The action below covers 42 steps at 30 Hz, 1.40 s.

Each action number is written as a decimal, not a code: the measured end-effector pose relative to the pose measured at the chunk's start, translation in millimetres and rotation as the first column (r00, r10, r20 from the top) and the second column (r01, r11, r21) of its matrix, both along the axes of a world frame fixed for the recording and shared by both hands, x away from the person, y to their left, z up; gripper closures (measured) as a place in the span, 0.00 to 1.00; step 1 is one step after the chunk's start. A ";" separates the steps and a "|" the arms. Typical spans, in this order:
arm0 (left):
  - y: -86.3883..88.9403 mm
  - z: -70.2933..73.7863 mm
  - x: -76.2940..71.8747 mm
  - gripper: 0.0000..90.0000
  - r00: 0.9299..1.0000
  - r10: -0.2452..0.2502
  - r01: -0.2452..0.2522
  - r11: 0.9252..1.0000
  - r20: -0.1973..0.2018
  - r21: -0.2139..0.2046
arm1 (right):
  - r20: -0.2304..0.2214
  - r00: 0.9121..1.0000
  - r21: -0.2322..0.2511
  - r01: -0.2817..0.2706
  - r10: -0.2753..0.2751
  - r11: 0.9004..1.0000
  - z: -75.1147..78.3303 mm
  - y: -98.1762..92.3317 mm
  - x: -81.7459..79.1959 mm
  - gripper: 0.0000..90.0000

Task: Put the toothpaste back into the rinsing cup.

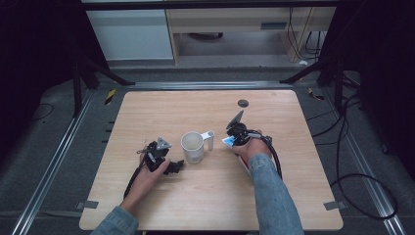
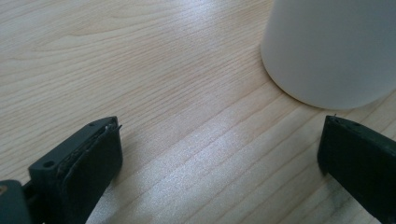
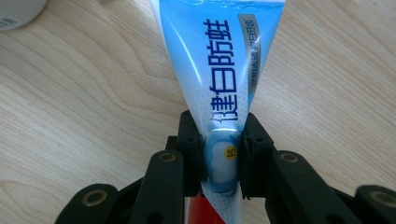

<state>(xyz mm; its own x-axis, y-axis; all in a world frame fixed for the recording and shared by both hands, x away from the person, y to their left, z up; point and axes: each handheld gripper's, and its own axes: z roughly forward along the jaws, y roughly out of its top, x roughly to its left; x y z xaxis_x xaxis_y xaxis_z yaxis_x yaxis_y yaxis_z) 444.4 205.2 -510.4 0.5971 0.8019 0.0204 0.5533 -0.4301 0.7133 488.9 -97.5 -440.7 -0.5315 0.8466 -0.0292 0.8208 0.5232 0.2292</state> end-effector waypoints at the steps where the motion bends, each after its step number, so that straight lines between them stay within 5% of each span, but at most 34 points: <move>1: 0.1 0.0 0.1 0.00 1.000 -0.001 0.001 1.000 0.001 0.001 | 0.003 1.000 0.005 0.001 -0.001 1.000 1.6 -0.5 -0.8 0.82; 10: 0.1 0.1 0.1 0.00 1.000 -0.001 0.001 1.000 0.001 0.002 | 0.029 1.000 0.010 -0.004 0.004 1.000 18.8 -5.3 -8.9 0.82; 23: 0.1 0.0 0.1 0.00 1.000 -0.002 0.002 1.000 0.001 0.001 | 0.153 0.988 0.086 -0.003 -0.010 0.996 53.3 -11.3 -18.5 0.82; 29: 0.1 0.0 0.1 0.00 1.000 -0.001 0.001 1.000 0.001 0.001 | 0.211 0.977 0.136 -0.011 -0.018 0.991 64.0 -11.0 -21.9 0.82; 35: 0.1 0.0 0.1 0.00 1.000 -0.002 0.002 1.000 0.001 0.001 | 0.304 0.952 0.178 -0.020 -0.036 0.984 70.6 -17.0 -25.6 0.82; 42: 0.1 0.0 0.1 0.00 1.000 -0.002 0.002 1.000 0.001 0.001 | 0.345 0.937 0.213 -0.014 -0.062 0.977 69.4 -21.5 -28.1 0.82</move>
<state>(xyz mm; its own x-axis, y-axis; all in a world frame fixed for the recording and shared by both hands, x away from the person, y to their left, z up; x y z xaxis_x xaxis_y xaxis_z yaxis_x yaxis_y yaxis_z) 444.6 205.3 -510.4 0.5985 0.8008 0.0218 0.5520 -0.4319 0.7133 460.8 -119.0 -371.3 -0.4991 0.8661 -0.0296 0.6813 0.4132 0.6042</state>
